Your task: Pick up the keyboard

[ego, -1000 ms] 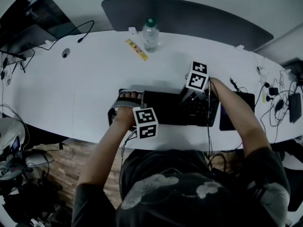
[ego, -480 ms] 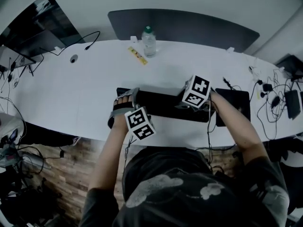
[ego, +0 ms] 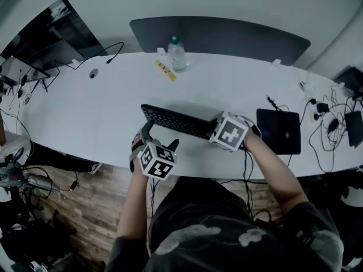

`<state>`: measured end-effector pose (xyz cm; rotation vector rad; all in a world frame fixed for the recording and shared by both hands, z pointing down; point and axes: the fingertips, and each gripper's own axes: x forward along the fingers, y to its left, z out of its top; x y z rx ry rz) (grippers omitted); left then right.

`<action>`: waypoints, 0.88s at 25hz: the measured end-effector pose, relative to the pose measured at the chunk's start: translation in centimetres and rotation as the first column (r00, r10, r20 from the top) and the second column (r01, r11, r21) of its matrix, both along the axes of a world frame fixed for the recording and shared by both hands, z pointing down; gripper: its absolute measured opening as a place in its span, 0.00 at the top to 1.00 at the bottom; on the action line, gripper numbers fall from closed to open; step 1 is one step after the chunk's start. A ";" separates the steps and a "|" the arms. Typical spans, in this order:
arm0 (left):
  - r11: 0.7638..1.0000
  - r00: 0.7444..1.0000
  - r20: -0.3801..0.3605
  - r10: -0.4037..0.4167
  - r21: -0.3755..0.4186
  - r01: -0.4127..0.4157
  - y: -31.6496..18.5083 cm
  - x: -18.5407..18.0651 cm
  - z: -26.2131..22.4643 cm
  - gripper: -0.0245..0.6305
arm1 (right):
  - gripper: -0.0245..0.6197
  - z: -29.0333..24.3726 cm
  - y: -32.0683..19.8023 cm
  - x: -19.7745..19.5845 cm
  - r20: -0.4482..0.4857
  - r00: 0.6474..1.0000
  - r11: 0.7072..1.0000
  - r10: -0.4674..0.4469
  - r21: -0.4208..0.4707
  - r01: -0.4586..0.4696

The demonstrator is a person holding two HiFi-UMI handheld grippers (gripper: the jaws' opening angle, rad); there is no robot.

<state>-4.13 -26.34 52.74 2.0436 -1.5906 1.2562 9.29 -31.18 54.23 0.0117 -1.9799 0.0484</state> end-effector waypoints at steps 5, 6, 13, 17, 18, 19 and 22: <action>0.993 0.993 -0.024 -0.115 0.032 0.116 1.0 -0.4 0.7 0.54 | 0.81 -0.2 -0.2 -0.1 0.024 0.999 0.999 -0.023 0.035 0.022; 0.990 0.990 -0.037 -0.133 0.038 0.134 1.2 -0.5 0.6 0.59 | 0.81 -0.3 0.0 -0.2 0.030 0.999 0.999 -0.024 0.043 0.022; 0.971 0.968 -0.113 -0.224 0.064 0.232 2.6 -1.6 0.0 0.91 | 0.84 -0.8 0.9 0.8 0.040 0.999 0.993 0.006 0.113 -0.011; 0.972 0.968 -0.134 -0.212 0.072 0.223 3.9 -2.5 -0.3 0.93 | 0.84 -2.0 2.6 0.8 0.125 0.984 0.991 0.126 0.017 -0.129; 0.973 0.968 -0.144 -0.207 0.077 0.219 4.2 -2.8 -0.4 0.93 | 0.84 -2.4 2.8 0.6 0.159 0.973 0.986 0.165 -0.002 -0.166; 0.974 0.968 -0.155 -0.199 0.080 0.213 4.6 -3.1 -0.5 0.93 | 0.84 -2.9 2.8 0.4 0.195 0.959 0.979 0.204 -0.015 -0.205; 0.980 0.968 -0.190 -0.162 0.087 0.181 5.8 -4.0 -0.7 0.93 | 0.84 -4.4 3.6 -0.2 0.279 0.902 0.944 0.330 -0.063 -0.325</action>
